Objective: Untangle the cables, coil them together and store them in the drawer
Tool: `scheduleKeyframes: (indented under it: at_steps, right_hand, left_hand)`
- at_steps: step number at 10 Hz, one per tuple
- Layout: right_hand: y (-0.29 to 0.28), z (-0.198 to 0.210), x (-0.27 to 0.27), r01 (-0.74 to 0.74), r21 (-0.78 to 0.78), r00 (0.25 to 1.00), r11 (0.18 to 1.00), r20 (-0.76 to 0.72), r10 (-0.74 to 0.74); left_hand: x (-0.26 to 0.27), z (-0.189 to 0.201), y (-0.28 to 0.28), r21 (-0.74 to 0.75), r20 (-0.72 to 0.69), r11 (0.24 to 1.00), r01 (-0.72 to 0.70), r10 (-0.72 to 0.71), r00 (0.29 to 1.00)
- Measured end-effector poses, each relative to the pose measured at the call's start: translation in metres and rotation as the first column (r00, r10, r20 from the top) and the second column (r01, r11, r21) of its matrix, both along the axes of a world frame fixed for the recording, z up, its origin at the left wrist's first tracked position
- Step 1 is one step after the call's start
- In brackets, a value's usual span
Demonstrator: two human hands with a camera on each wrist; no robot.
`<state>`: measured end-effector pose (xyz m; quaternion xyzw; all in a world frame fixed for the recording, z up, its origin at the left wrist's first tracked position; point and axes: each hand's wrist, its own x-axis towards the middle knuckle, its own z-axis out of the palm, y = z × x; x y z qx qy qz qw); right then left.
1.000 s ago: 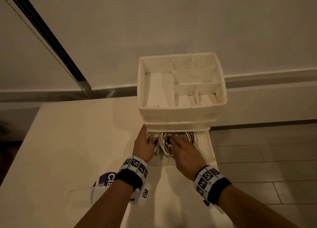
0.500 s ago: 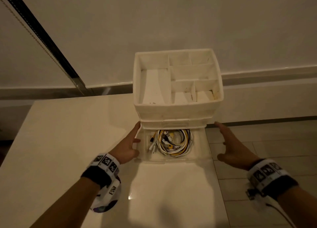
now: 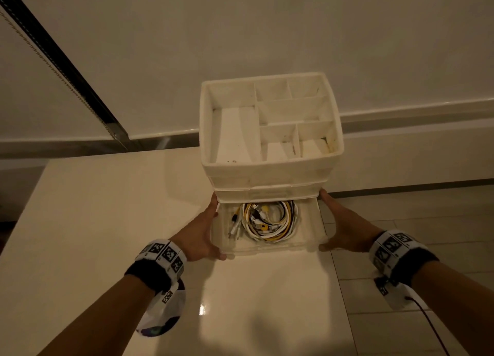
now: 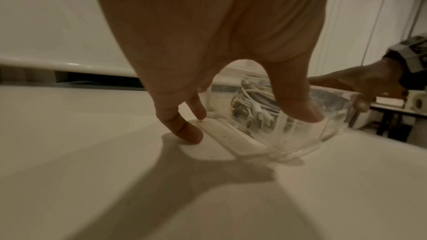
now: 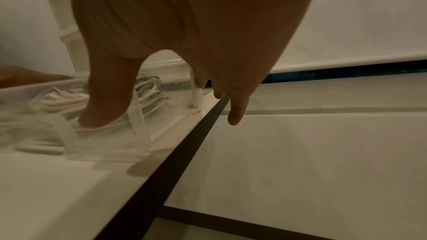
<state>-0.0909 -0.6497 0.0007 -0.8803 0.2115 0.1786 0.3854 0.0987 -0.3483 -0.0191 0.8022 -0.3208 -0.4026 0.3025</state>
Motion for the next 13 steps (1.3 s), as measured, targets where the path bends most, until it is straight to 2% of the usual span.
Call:
scheduleKeyframes:
  at_steps: [2, 3, 4, 6, 8, 10, 12, 13]
  right_hand:
    - [0.005, -0.012, -0.001, 0.127, 0.019, 0.985, 0.992, 0.116, -0.128]
    - [0.006, -0.018, 0.003, 0.229, 0.010, 0.950, 0.973, 0.218, -0.226]
    - [0.009, -0.028, 0.008, 0.358, 0.000, 0.894, 0.934, 0.288, -0.343]
    - [0.028, -0.036, 0.023, 0.572, 0.029, 0.743, 0.820, 0.404, -0.533]
    - [0.033, -0.047, 0.031, 0.666, 0.107, 0.647, 0.738, 0.409, -0.644]
    - [0.037, -0.043, 0.039, 0.693, 0.145, 0.587, 0.706, 0.455, -0.670]
    - [0.041, -0.038, 0.035, 0.654, 0.152, 0.634, 0.741, 0.424, -0.647]
    - [0.049, -0.035, 0.012, 0.587, 0.189, 0.697, 0.787, 0.376, -0.610]
  left_hand:
    - [-0.003, -0.011, -0.001, -0.100, 0.036, 0.985, -0.144, 0.148, 0.988]
    - [-0.007, -0.015, -0.005, -0.180, 0.079, 0.956, -0.233, 0.251, 0.965]
    - [-0.010, -0.022, -0.011, -0.240, 0.138, 0.921, -0.307, 0.346, 0.928]
    - [-0.019, -0.030, -0.029, -0.295, 0.181, 0.791, -0.537, 0.598, 0.781]
    - [-0.020, -0.030, -0.039, -0.287, 0.282, 0.740, -0.609, 0.673, 0.684]
    - [-0.014, -0.027, -0.046, -0.235, 0.335, 0.737, -0.634, 0.673, 0.659]
    - [-0.014, -0.022, -0.043, -0.203, 0.281, 0.782, -0.589, 0.623, 0.731]
    - [-0.029, -0.018, -0.033, -0.230, 0.087, 0.720, -0.654, 0.685, 0.723]
